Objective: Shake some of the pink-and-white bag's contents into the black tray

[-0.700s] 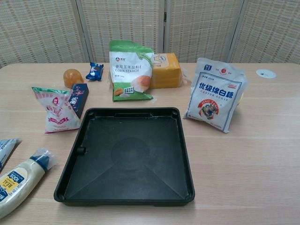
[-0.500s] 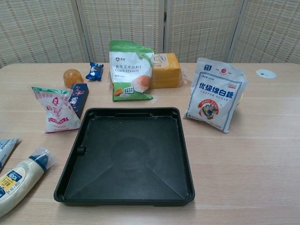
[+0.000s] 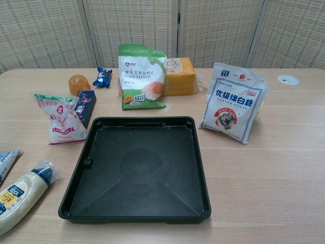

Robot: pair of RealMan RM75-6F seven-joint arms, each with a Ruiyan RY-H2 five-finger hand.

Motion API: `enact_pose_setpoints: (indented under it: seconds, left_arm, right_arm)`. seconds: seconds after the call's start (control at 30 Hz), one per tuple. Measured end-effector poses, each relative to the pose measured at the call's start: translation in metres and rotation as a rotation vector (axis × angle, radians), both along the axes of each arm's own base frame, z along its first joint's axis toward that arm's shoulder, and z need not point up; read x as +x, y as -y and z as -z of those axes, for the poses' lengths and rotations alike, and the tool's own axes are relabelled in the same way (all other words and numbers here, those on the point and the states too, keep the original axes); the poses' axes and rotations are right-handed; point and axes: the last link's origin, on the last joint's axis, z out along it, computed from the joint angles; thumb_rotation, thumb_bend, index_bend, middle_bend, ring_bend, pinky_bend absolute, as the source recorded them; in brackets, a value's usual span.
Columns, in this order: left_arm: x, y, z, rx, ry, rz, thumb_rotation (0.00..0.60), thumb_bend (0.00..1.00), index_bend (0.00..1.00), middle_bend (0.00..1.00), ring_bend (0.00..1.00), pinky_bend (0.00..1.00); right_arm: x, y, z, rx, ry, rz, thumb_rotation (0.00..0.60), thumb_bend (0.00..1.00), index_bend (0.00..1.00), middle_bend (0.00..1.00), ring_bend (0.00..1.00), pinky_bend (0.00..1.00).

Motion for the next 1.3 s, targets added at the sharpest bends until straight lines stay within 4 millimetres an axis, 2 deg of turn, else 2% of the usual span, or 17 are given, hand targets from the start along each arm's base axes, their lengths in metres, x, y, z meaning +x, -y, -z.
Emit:
enact_pose_setpoints:
  seconds: [0.1,0.27,0.33,0.67,1.1,1.3]
  left_arm:
    - [0.004,-0.009,0.003,-0.012,0.022,0.028,0.600,0.24,0.06,0.17,0.27,0.44]
    - [0.008,-0.028,0.011,-0.058,0.075,0.051,0.600,0.24,0.04,0.18,0.22,0.28]
    - [0.010,-0.038,0.017,-0.084,0.086,0.056,0.600,0.24,0.02,0.17,0.20,0.26]
    - [0.011,-0.069,0.038,-0.167,0.158,0.041,0.600,0.24,0.00,0.10,0.15,0.23]
    - [-0.011,-0.106,0.067,-0.239,0.229,-0.071,0.600,0.24,0.00,0.03,0.08,0.16]
    - [-0.019,-0.116,0.077,-0.262,0.265,-0.108,0.600,0.23,0.00,0.03,0.08,0.16]
  right_arm:
    - [0.000,-0.002,-0.002,-0.008,-0.001,-0.001,0.600,0.35,0.00,0.00,0.03,0.04]
    - [0.000,-0.006,-0.006,-0.021,0.000,-0.004,0.600,0.35,0.00,0.00,0.03,0.04]
    - [-0.001,-0.007,-0.006,-0.023,0.000,0.000,0.600,0.35,0.00,0.00,0.03,0.04]
    - [-0.002,-0.012,-0.009,-0.032,-0.003,0.010,0.600,0.35,0.00,0.00,0.04,0.04]
    - [0.000,-0.015,-0.011,-0.031,-0.006,0.013,0.600,0.35,0.00,0.00,0.04,0.04]
    - [0.002,-0.016,-0.012,-0.032,-0.009,0.015,0.600,0.35,0.00,0.00,0.03,0.04]
